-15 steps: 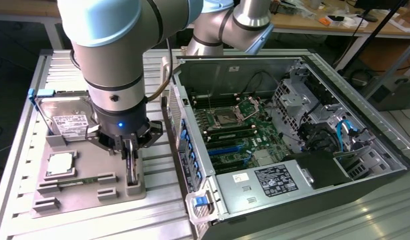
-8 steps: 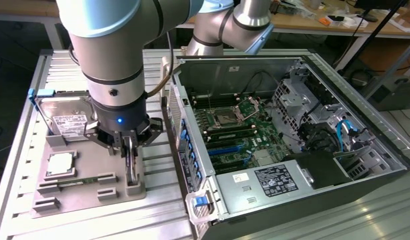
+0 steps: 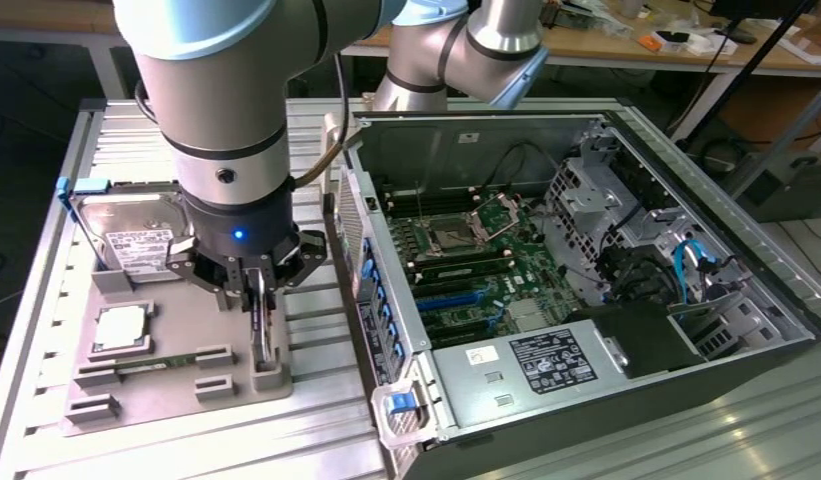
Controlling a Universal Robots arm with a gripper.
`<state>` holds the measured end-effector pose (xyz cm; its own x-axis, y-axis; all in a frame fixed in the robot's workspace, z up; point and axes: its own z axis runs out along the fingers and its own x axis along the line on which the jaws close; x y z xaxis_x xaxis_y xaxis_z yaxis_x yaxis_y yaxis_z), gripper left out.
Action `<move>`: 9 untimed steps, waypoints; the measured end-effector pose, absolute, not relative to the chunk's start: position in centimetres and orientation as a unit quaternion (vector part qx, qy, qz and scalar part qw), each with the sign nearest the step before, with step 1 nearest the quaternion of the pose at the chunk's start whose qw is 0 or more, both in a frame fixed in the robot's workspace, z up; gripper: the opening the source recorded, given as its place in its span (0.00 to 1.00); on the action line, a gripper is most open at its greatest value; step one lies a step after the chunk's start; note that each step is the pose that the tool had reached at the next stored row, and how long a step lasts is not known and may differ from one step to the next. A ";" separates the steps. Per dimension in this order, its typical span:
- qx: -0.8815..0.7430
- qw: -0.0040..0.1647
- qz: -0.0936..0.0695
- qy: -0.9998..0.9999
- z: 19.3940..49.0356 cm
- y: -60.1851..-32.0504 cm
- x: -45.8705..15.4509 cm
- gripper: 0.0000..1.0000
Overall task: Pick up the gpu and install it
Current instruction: 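Pick up the gpu and move the gpu toward the slot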
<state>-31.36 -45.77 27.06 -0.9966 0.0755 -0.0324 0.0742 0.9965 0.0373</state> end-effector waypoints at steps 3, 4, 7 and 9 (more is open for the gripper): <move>0.037 0.017 0.018 0.999 27.1 -45.8 -31.4 0.27; 0.037 0.017 0.018 0.999 27.1 -45.8 -31.4 0.27; 0.037 0.017 0.018 0.999 27.1 -45.8 -31.4 0.27; 0.037 0.017 0.018 0.999 27.1 -45.8 -31.4 0.27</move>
<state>-31.36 -45.77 27.07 -0.9966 0.0754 -0.0323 0.0742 0.9966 0.0371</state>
